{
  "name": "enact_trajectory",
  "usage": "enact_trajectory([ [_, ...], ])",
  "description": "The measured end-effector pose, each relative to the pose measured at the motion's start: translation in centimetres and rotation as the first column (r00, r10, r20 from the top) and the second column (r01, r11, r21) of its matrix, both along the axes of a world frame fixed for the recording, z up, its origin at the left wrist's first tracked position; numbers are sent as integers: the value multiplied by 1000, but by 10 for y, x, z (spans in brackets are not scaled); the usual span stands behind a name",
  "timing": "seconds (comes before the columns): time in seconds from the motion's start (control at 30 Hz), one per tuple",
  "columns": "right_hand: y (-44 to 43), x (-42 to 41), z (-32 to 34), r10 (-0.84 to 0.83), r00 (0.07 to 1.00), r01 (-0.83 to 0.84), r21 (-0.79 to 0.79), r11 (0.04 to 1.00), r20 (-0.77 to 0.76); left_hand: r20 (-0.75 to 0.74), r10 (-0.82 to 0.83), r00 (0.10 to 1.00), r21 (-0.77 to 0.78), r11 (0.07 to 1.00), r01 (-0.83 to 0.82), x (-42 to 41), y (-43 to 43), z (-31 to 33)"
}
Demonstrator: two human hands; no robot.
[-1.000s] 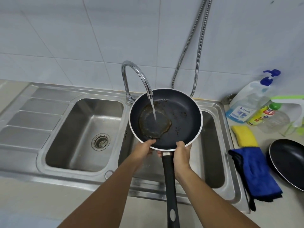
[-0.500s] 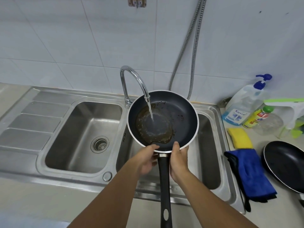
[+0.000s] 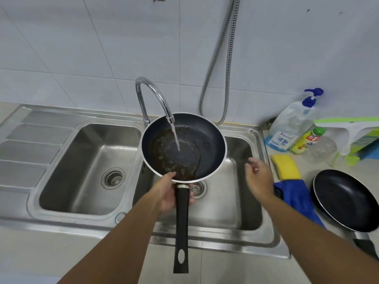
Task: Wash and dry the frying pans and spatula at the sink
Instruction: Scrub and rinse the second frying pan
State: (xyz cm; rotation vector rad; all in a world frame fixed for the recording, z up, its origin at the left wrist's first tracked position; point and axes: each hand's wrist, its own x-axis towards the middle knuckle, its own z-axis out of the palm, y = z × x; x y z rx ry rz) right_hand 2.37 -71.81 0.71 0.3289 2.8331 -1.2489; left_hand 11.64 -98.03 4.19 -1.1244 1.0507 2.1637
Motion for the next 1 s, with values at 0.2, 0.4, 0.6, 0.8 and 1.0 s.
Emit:
enact_trajectory([
  [0.2,79,-60,-5,-133,968,-14,571,821,214,-14,74,997,-133,988,-76,-1,3,-9],
  [0.4,105,-79,-20,-40,938,-182,585,790,345,-58,13,998,-271,962,-28,8,-4,-21],
  [0.6,84,-65,-13,182,982,-114,601,791,-53,-67,-47,997,-245,969,30,11,-18,-24],
  [0.8,-8,-64,27,401,812,-334,226,915,-425,-75,-124,989,-243,965,103,12,-26,-21],
  [1.0,-120,-111,64,739,606,-603,436,668,-295,-100,-201,975,-272,948,168,19,-35,-24],
])
